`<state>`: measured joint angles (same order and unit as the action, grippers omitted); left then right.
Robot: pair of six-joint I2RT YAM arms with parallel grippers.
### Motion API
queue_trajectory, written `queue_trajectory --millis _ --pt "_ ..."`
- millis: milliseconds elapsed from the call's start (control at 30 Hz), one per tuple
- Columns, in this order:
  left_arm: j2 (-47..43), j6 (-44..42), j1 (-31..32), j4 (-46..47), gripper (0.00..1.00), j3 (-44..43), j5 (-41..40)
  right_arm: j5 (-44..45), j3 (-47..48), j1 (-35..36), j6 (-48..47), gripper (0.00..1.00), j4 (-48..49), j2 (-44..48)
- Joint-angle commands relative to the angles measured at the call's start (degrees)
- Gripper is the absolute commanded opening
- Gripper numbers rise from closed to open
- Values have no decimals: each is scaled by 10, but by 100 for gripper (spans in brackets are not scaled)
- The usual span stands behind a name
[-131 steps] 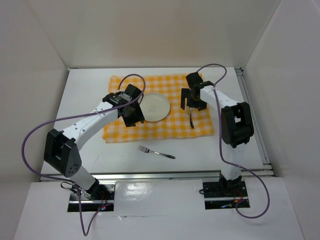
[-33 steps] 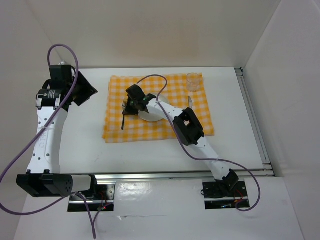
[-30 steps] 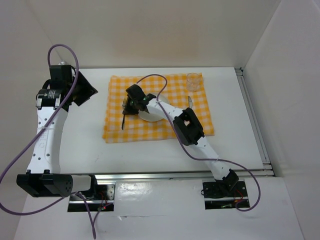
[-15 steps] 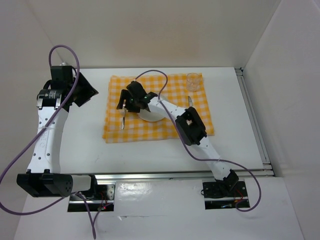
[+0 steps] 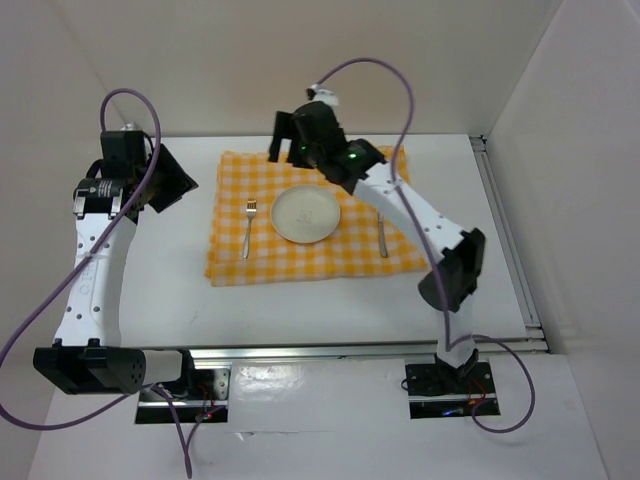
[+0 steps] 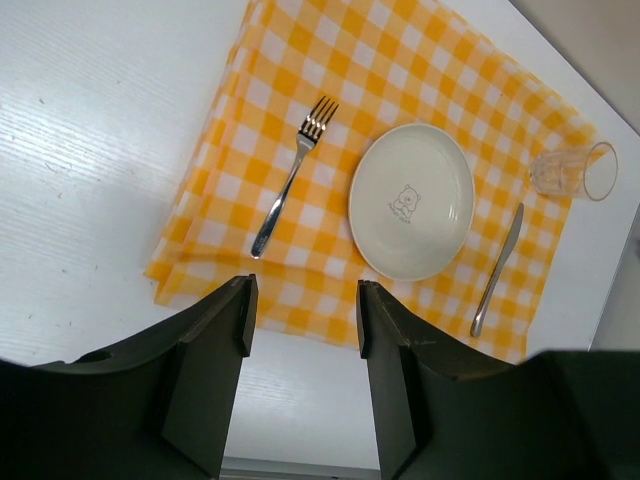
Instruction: Set the dinner table for one person
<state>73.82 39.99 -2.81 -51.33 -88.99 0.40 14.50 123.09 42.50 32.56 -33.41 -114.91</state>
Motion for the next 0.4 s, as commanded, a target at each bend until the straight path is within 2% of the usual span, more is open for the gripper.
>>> queue_trajectory --millis 0,67,100,200,300,367 --pt "4 -20 -3 28 61 -14 21 179 -100 -50 23 100 -167 91" --pt "9 -20 -3 33 61 -14 27 220 -163 -69 71 100 -234 161" --pt "9 -20 -3 33 61 -14 34 220 -227 -92 84 100 -249 184" --pt "9 -26 -3 41 61 0 34 206 -340 -137 116 100 -281 269" --pt "9 -26 -3 47 61 5 28 180 -435 -168 123 100 -264 351" --pt "14 -32 -3 47 61 5 34 157 -470 -186 102 100 -217 404"
